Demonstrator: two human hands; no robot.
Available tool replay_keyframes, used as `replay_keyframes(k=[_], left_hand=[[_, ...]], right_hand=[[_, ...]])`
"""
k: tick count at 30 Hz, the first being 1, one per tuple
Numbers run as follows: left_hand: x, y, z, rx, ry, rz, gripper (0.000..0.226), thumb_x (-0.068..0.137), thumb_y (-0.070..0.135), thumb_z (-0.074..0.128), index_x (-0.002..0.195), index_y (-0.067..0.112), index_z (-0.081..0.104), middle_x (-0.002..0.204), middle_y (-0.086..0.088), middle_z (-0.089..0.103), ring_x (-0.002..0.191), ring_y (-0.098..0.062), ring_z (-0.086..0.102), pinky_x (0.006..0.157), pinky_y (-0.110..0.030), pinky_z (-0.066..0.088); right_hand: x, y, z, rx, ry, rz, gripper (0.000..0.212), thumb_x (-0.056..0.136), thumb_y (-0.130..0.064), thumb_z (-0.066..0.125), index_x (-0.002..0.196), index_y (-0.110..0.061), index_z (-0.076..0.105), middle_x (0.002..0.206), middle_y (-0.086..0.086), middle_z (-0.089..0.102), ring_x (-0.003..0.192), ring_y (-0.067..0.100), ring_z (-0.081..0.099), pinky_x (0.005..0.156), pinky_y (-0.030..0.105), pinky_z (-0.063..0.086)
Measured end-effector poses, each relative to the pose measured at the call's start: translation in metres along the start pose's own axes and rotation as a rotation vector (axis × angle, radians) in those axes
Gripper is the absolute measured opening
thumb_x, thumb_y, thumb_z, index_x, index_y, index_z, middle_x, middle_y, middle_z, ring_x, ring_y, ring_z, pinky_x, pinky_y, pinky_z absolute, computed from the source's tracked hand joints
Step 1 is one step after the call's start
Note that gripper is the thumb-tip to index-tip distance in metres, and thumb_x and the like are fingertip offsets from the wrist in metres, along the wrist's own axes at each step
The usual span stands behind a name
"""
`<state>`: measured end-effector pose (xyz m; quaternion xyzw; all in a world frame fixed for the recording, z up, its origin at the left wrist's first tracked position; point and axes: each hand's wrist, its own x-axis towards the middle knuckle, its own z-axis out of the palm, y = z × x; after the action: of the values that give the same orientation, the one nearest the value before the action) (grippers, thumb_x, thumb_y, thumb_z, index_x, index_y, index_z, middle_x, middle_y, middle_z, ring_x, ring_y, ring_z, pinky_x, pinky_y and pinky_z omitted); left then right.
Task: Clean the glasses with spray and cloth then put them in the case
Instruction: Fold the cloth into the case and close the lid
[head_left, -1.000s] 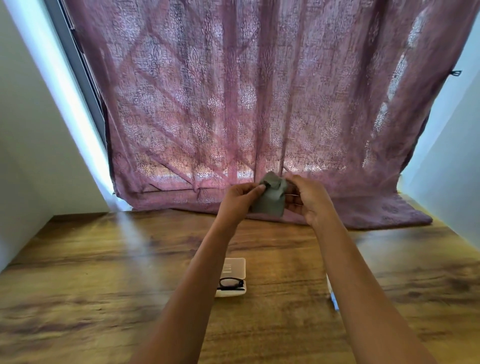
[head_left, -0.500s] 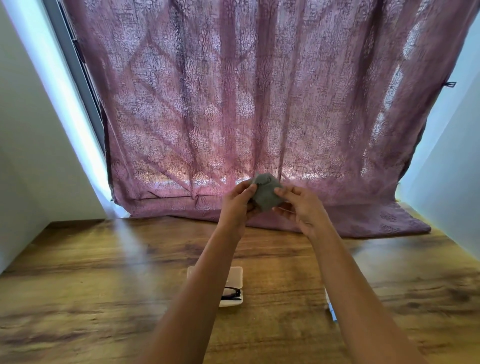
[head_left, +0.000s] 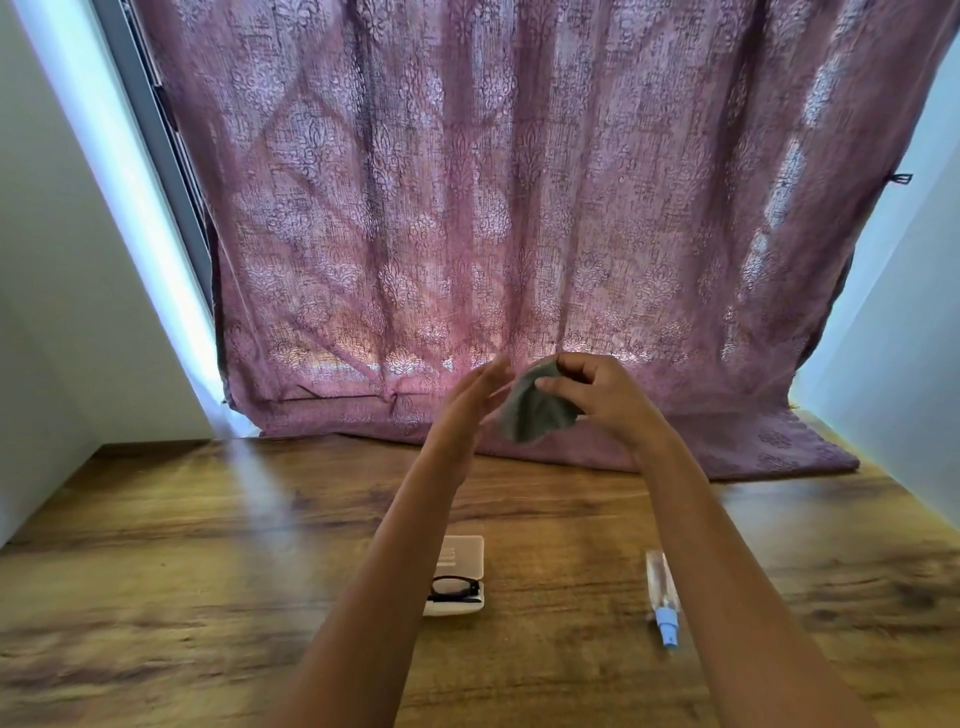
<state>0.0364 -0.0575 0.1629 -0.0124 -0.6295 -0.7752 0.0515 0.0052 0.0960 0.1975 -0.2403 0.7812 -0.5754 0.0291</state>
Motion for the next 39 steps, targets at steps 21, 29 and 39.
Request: replay_keyframes(k=[21,29,39], left_hand=[[0.001,0.008,-0.005,0.252,0.309,0.097,0.004,0.082,0.010,0.067,0.083,0.012,0.064,0.072,-0.002,0.063,0.070,-0.015,0.058,0.068,-0.026,0.048],[-0.004,0.019,0.021,-0.010,0.158,-0.066,0.025,0.083,0.018,0.066,0.092,-0.005,0.067,0.075,-0.012,0.067,0.060,-0.015,0.065,0.062,-0.023,0.057],[-0.001,0.023,0.013,-0.098,0.153,-0.115,0.021,0.090,0.005,0.051,0.074,0.006,0.064,0.054,-0.002,0.068,0.052,-0.013,0.066,0.058,-0.025,0.056]], right_hand=[[-0.003,0.004,0.001,0.338,0.191,0.246,0.009,0.078,-0.004,0.068,0.073,-0.011,0.063,0.069,0.003,0.064,0.064,0.013,0.060,0.059,0.020,0.053],[-0.008,-0.009,0.023,-0.249,0.278,-0.012,0.022,0.076,-0.013,0.072,0.098,-0.012,0.070,0.089,0.008,0.073,0.086,0.019,0.068,0.084,0.040,0.054],[-0.012,-0.011,0.021,-0.219,0.267,-0.095,0.023,0.078,0.000,0.067,0.095,-0.017,0.072,0.084,0.002,0.071,0.076,0.014,0.067,0.076,0.030,0.057]])
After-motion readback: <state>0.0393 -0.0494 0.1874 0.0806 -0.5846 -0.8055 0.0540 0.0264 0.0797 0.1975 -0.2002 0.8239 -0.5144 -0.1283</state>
